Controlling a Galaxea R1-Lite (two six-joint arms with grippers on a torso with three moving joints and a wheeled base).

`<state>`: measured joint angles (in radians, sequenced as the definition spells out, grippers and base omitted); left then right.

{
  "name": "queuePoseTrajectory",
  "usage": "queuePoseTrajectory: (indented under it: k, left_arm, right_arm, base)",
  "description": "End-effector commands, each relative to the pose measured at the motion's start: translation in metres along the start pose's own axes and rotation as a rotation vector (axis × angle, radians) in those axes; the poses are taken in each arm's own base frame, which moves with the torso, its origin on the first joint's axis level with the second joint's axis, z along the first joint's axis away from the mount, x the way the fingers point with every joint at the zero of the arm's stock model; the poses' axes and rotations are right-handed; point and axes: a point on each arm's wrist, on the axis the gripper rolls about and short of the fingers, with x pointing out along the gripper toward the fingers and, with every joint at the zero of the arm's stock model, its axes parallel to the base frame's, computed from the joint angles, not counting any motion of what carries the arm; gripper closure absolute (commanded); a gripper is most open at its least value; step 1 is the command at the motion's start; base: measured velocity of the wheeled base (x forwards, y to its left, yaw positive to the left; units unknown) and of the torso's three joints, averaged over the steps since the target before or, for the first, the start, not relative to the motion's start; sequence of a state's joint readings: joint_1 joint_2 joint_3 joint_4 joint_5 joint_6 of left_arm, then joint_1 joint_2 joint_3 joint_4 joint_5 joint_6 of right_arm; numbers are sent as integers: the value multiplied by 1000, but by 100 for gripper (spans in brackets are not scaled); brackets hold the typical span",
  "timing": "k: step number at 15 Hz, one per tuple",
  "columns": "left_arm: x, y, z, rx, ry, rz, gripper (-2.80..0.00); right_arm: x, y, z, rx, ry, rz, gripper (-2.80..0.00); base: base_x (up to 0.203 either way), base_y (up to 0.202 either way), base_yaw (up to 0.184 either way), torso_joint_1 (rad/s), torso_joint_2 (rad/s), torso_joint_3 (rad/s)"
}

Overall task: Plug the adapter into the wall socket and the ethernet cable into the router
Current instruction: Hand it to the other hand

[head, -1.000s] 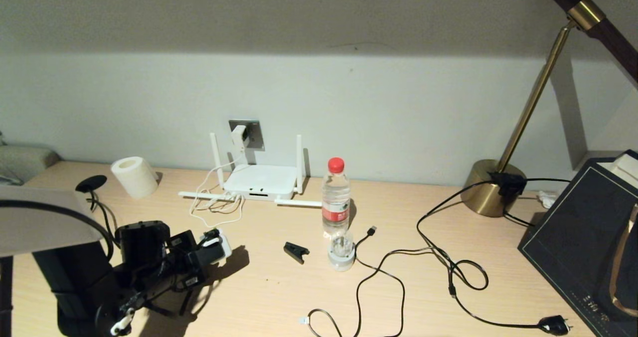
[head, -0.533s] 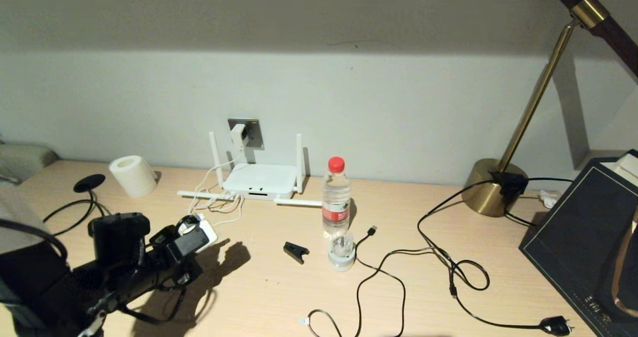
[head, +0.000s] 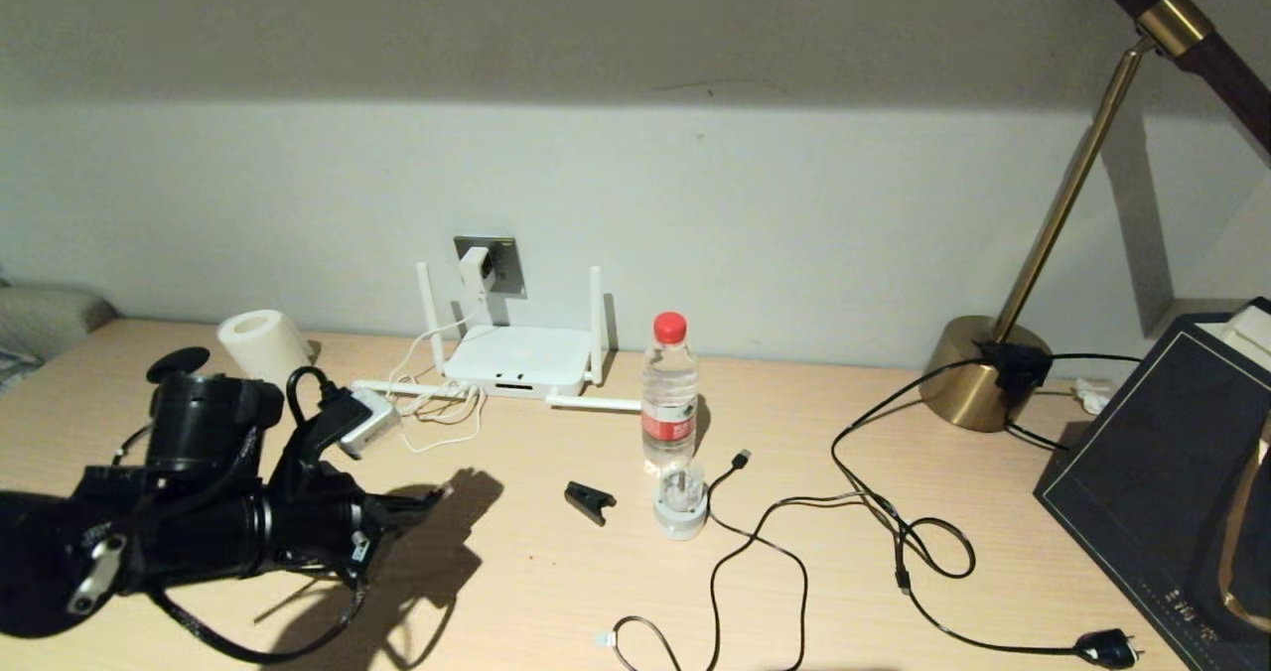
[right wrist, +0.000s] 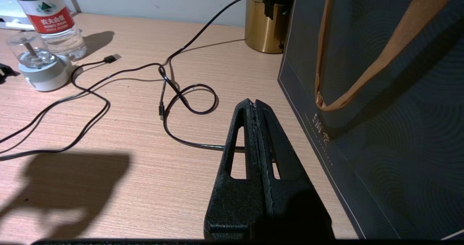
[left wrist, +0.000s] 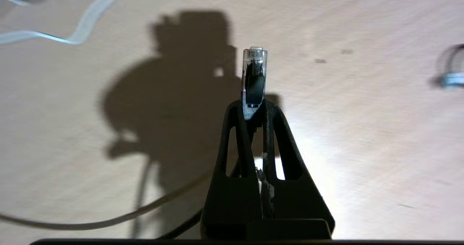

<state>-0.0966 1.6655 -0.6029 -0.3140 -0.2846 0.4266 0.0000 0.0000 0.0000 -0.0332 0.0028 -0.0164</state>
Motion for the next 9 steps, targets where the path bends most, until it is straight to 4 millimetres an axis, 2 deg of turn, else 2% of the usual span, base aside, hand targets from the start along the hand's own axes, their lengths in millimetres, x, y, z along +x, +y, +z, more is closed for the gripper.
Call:
queuePoseTrajectory:
  k: [1, 5, 7, 9]
  left_arm:
    - [-1, 1, 6, -55, -13, -60, 0]
    - [16, 10, 18, -161, 52, -156, 0]
    - [25, 21, 36, -234, 58, -157, 0]
    - [39, 38, 64, -345, 49, -128, 0]
  right_arm:
    - [1, 0, -3, 0, 9, 0, 0]
    - [1, 0, -3, 0, 9, 0, 0]
    - [1, 0, -3, 0, 9, 0, 0]
    - [1, 0, -3, 0, 9, 0, 0]
  base:
    - [0, 0, 0, 0, 0, 0]
    - [0, 0, 0, 0, 0, 0]
    - [0, 0, 0, 0, 0, 0]
    - [0, 0, 0, 0, 0, 0]
